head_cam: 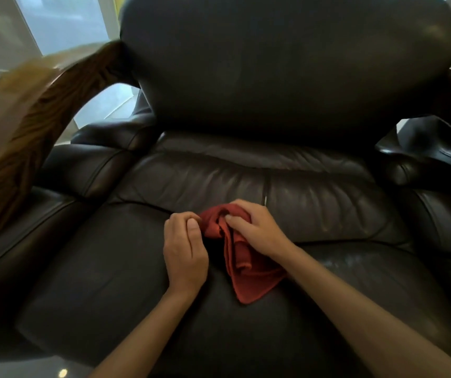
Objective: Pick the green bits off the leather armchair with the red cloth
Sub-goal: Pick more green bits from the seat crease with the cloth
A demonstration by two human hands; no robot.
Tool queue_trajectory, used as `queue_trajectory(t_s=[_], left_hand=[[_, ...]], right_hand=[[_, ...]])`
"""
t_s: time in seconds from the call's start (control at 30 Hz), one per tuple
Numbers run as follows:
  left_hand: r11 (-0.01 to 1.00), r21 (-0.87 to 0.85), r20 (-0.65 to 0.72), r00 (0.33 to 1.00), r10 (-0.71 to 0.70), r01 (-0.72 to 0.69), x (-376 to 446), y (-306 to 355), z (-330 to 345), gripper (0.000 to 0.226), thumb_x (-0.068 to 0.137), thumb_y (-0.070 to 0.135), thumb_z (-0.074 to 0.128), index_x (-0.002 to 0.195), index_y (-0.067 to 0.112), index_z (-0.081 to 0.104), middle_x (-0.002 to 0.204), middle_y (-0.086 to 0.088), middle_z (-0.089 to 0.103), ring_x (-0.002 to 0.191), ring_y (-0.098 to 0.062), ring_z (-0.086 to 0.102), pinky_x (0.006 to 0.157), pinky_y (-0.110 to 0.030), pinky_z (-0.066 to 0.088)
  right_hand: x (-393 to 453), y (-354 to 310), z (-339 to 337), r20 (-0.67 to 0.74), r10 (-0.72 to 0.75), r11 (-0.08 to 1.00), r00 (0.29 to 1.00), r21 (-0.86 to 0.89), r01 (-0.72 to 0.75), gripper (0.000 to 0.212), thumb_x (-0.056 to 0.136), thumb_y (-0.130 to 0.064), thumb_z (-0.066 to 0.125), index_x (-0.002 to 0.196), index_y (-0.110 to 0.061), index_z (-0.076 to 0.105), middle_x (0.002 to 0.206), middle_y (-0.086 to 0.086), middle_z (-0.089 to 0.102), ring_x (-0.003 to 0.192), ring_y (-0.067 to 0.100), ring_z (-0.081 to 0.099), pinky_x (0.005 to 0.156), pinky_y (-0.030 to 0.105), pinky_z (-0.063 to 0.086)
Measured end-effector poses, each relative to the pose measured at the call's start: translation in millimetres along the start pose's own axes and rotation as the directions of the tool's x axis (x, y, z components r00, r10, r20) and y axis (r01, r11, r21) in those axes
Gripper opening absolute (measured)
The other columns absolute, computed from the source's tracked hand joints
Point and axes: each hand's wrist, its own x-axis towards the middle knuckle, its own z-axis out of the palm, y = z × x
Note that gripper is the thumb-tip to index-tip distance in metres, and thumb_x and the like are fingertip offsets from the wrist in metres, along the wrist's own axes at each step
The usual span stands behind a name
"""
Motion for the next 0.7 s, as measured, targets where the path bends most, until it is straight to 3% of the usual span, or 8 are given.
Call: queue_trajectory(t_s=[0.07,0.17,0.3,0.37,0.43,0.5,0.7], left_hand=[[1.0,0.015,0.001,1.0,-0.009,0.009,0,0,1,0.023,0.092,0.026,0.031,0.086,0.015,0.05,0.081,0.007,0.049,0.077,-0.011,0.045,0.072,-0.012,0.035],[1.0,0.024,0.029,1.0,0.008,-0.009,1,-3,2,0.024,0.092,0.026,0.031,0.092,0.015,0.052,0.089,0.005,0.051,0.083,-0.008,0.045,0.077,-0.009,0.034],[1.0,0.022,0.059,0.998,0.012,-0.013,0,-6,5,0.025,0.093,0.027,0.031,0.097,0.016,0.053,0.094,0.007,0.052,0.088,-0.001,0.046,0.08,-0.009,0.035],[1.0,0.017,0.052,0.999,0.006,-0.007,0,-8,7,0.026,0.093,0.027,0.031,0.098,0.015,0.053,0.095,0.006,0.053,0.089,-0.001,0.046,0.08,-0.01,0.036],[1.0,0.009,0.046,0.999,0.009,-0.009,1,-10,9,0.026,0.094,0.027,0.031,0.099,0.015,0.053,0.096,0.007,0.053,0.089,-0.001,0.046,0.081,-0.009,0.036],[1.0,0.01,0.051,0.999,0.015,-0.016,0,-12,11,0.026,0.094,0.027,0.031,0.1,0.015,0.053,0.096,0.008,0.052,0.09,-0.001,0.046,0.081,-0.009,0.036],[1.0,0.002,0.049,0.999,0.014,-0.015,1,-10,11,0.027,0.093,0.027,0.031,0.099,0.014,0.054,0.096,0.009,0.053,0.091,-0.002,0.046,0.082,-0.006,0.032]], right_hand=[[9,-6,-14,-0.083,-0.005,1.0,0.997,0.0,0.005,0.009,0.085,-0.011,0.057,0.09,-0.016,0.064,0.08,-0.006,0.061,0.075,0.007,0.055,0.075,0.028,0.044],[37,-9,-45,-0.245,-0.074,0.99,0.967,-0.138,0.041,0.012,0.083,-0.016,0.055,0.092,-0.015,0.063,0.079,-0.005,0.059,0.071,0.001,0.049,0.068,0.02,0.038],[59,20,-87,-0.389,-0.001,0.952,0.921,-0.281,-0.117,0.013,0.086,-0.015,0.056,0.098,-0.015,0.061,0.086,0.001,0.061,0.081,0.015,0.055,0.076,0.031,0.041],[47,44,-91,-0.351,0.128,0.904,0.927,-0.342,-0.255,0.02,0.086,-0.014,0.057,0.106,-0.013,0.059,0.097,0.01,0.065,0.094,0.028,0.06,0.081,0.034,0.041],[28,61,-80,-0.3,0.188,0.843,0.935,-0.439,-0.31,0.035,0.083,-0.014,0.06,0.118,-0.015,0.055,0.112,0.012,0.065,0.104,0.031,0.059,0.084,0.034,0.041],[16,64,-65,-0.306,0.158,0.842,0.939,-0.455,-0.29,0.044,0.079,-0.012,0.062,0.122,-0.018,0.053,0.118,0.01,0.064,0.106,0.03,0.059,0.087,0.033,0.042],[-15,31,-28,-0.218,0.073,0.876,0.973,-0.452,-0.167,0.043,0.071,-0.009,0.059,0.112,-0.021,0.063,0.109,0.004,0.07,0.099,0.026,0.064,0.084,0.029,0.043]])
